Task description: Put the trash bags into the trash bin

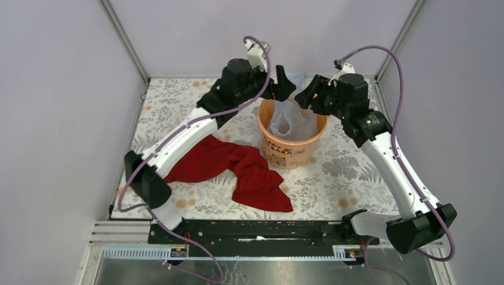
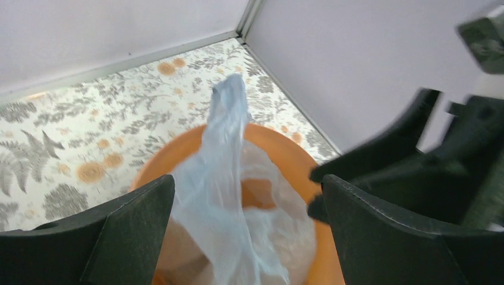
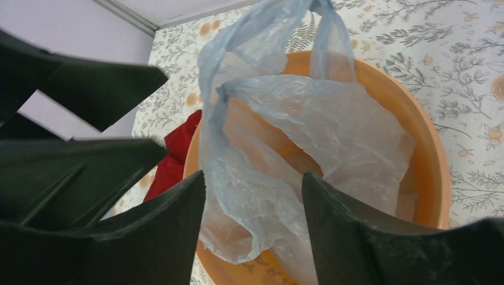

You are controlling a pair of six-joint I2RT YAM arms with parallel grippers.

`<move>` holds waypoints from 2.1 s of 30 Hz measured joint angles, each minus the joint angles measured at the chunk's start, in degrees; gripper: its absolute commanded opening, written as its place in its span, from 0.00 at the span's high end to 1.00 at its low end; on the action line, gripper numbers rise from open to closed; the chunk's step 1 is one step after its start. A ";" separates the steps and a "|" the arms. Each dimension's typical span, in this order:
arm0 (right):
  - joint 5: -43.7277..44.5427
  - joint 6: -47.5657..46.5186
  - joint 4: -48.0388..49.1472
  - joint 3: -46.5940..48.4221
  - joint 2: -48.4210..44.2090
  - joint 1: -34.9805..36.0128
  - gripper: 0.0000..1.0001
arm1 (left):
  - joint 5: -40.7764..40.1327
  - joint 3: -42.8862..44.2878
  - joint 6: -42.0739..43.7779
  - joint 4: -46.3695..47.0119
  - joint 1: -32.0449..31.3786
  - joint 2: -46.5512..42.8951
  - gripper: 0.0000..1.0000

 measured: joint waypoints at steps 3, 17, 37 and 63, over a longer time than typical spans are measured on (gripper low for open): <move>1.66 0.85 0.07 -1.01 -0.02 0.00 0.38 | -0.35 7.19 3.48 -0.92 0.00 7.67 0.02; 3.23 0.02 1.05 -2.78 -1.86 0.00 0.20 | -2.45 15.43 6.29 -3.78 0.04 17.07 0.67; -4.76 4.68 3.52 -2.67 1.97 1.36 0.00 | 8.59 -19.69 -21.05 34.64 6.84 -3.19 1.00; 30.84 -25.05 -3.32 8.24 11.34 21.44 0.29 | 12.24 -26.93 -28.24 42.25 8.28 -4.98 1.00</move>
